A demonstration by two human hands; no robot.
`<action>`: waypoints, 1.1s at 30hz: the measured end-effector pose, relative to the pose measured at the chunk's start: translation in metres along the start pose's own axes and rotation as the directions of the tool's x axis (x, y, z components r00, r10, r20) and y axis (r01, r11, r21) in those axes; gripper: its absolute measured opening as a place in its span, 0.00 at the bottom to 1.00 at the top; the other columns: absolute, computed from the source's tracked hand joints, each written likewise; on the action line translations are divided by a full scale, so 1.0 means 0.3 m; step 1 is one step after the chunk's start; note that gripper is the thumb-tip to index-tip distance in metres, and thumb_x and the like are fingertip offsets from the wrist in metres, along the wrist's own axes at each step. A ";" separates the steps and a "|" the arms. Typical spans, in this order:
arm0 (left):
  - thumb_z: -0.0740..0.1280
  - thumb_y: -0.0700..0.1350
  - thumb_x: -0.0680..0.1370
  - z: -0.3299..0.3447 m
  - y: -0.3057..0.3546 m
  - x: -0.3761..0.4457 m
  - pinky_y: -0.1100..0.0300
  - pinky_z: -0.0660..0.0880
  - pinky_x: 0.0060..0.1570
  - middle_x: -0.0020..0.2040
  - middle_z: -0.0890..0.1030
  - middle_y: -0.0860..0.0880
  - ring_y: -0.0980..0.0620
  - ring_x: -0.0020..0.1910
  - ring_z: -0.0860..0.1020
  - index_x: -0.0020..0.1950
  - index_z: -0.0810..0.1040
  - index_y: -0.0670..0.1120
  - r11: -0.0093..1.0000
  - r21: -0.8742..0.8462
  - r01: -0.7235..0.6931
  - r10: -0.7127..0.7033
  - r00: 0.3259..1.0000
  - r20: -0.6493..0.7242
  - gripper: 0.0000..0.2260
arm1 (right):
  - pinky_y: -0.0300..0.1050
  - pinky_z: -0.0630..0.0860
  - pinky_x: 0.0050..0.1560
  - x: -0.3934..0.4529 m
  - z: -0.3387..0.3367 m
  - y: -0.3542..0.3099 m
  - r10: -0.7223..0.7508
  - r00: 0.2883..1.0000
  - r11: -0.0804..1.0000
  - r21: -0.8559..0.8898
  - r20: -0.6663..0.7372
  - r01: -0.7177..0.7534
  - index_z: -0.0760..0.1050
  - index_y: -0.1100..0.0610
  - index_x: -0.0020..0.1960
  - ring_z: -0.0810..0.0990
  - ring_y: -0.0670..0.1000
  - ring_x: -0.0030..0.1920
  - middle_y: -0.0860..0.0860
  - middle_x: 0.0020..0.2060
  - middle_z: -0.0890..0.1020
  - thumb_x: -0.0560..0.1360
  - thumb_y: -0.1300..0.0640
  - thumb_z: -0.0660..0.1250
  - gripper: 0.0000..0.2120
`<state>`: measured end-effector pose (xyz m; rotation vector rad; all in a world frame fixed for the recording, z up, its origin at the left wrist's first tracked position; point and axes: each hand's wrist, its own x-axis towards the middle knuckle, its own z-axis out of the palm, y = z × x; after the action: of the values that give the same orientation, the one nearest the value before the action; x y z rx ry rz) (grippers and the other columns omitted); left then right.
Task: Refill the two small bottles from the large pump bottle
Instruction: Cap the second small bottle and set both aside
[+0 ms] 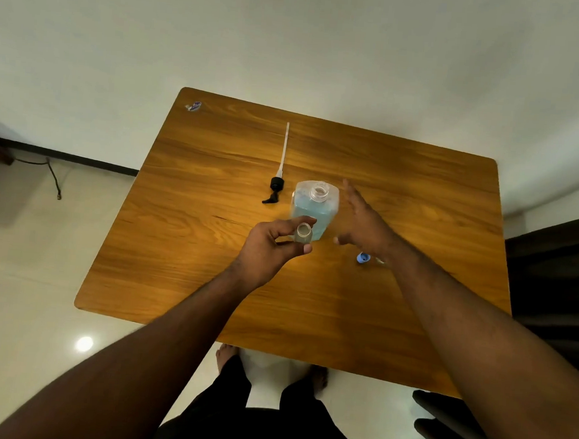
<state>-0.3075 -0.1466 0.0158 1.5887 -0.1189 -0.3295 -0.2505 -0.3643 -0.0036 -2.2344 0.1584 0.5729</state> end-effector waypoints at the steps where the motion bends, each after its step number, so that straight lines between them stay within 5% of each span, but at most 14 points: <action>1: 0.73 0.33 0.72 0.007 -0.006 0.002 0.73 0.73 0.53 0.61 0.80 0.52 0.67 0.60 0.76 0.57 0.82 0.40 1.000 0.005 0.006 -0.006 1.000 0.002 0.14 | 0.54 0.71 0.65 -0.008 -0.006 0.032 0.016 1.000 0.988 -0.157 -0.010 -0.017 0.50 0.47 0.76 0.66 0.57 0.71 0.54 0.75 0.61 0.64 0.66 0.76 0.51; 4: 0.73 0.34 0.72 0.030 -0.020 0.005 0.73 0.72 0.54 0.63 0.80 0.51 0.67 0.60 0.75 0.58 0.82 0.40 0.999 0.021 0.025 -0.026 0.999 0.019 0.14 | 0.52 0.69 0.66 -0.037 0.006 0.111 0.073 0.997 0.834 -0.550 0.031 -0.044 0.64 0.55 0.71 0.69 0.58 0.67 0.57 0.69 0.69 0.71 0.59 0.71 0.31; 7: 0.73 0.35 0.73 0.056 -0.028 0.005 0.74 0.72 0.54 0.61 0.80 0.54 0.65 0.62 0.75 0.59 0.81 0.40 0.999 0.041 0.032 -0.033 0.999 0.033 0.15 | 0.50 0.74 0.57 -0.062 0.049 0.140 0.097 0.995 0.693 -0.720 0.038 -0.040 0.70 0.57 0.63 0.75 0.59 0.59 0.59 0.61 0.75 0.76 0.60 0.63 0.16; 14: 0.73 0.35 0.73 0.082 -0.043 -0.011 0.71 0.73 0.54 0.59 0.81 0.57 0.61 0.63 0.76 0.61 0.80 0.44 0.996 0.053 0.075 -0.077 0.997 0.031 0.17 | 0.51 0.72 0.60 -0.103 0.122 0.211 0.058 0.998 0.710 -0.703 0.004 -0.039 0.71 0.60 0.59 0.75 0.58 0.59 0.59 0.60 0.73 0.79 0.63 0.53 0.12; 17: 0.73 0.35 0.72 0.079 -0.037 -0.018 0.67 0.74 0.57 0.58 0.81 0.57 0.60 0.63 0.76 0.61 0.80 0.46 0.994 0.065 0.083 -0.085 0.996 0.032 0.18 | 0.50 0.74 0.54 -0.135 0.150 0.232 0.036 0.998 0.849 -0.526 -0.047 -0.055 0.75 0.60 0.54 0.77 0.58 0.55 0.58 0.56 0.76 0.78 0.64 0.58 0.09; 20: 0.73 0.35 0.72 0.082 -0.017 -0.023 0.68 0.72 0.59 0.59 0.81 0.57 0.61 0.63 0.76 0.61 0.80 0.44 0.992 0.110 0.057 -0.061 0.997 0.036 0.17 | 0.47 0.75 0.55 -0.175 0.138 0.190 0.115 0.977 0.993 -0.004 -0.179 -0.117 0.78 0.58 0.58 0.78 0.54 0.54 0.54 0.55 0.80 0.74 0.63 0.68 0.13; 23: 0.73 0.35 0.73 0.084 0.013 -0.026 0.60 0.73 0.62 0.59 0.81 0.56 0.59 0.63 0.76 0.61 0.80 0.43 0.995 0.093 0.046 -0.051 0.998 0.044 0.17 | 0.45 0.77 0.56 -0.244 0.074 0.105 0.219 0.956 0.868 0.486 -0.195 -0.100 0.77 0.54 0.62 0.79 0.50 0.55 0.51 0.57 0.80 0.72 0.64 0.70 0.18; 25: 0.72 0.34 0.73 0.086 0.038 -0.032 0.52 0.75 0.63 0.58 0.81 0.56 0.57 0.63 0.77 0.61 0.80 0.44 0.997 0.070 0.044 -0.048 0.998 0.051 0.17 | 0.42 0.78 0.52 -0.312 0.012 0.041 0.194 0.956 0.760 0.649 -0.220 -0.004 0.79 0.53 0.58 0.80 0.48 0.54 0.50 0.54 0.82 0.71 0.64 0.71 0.17; 28: 0.72 0.34 0.73 0.095 0.072 -0.044 0.49 0.76 0.62 0.57 0.82 0.55 0.56 0.61 0.78 0.61 0.80 0.44 0.998 0.052 0.033 -0.036 0.997 0.067 0.17 | 0.37 0.77 0.45 -0.414 -0.071 -0.057 0.013 0.955 0.688 0.696 -0.295 0.206 0.81 0.53 0.52 0.82 0.47 0.52 0.48 0.48 0.84 0.69 0.65 0.73 0.14; 33: 0.74 0.36 0.72 0.132 0.131 -0.054 0.58 0.76 0.60 0.56 0.84 0.53 0.57 0.61 0.78 0.62 0.78 0.51 0.998 0.058 -0.018 0.011 0.993 0.115 0.21 | 0.39 0.80 0.46 -0.509 -0.141 -0.172 -0.240 0.880 0.736 0.514 -0.410 0.440 0.80 0.49 0.47 0.83 0.49 0.48 0.48 0.46 0.85 0.66 0.64 0.76 0.15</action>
<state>-0.3292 -0.1819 0.0563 1.6267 -0.2307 -0.4095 -0.3564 -0.3722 0.1249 -1.6486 0.0649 -0.0623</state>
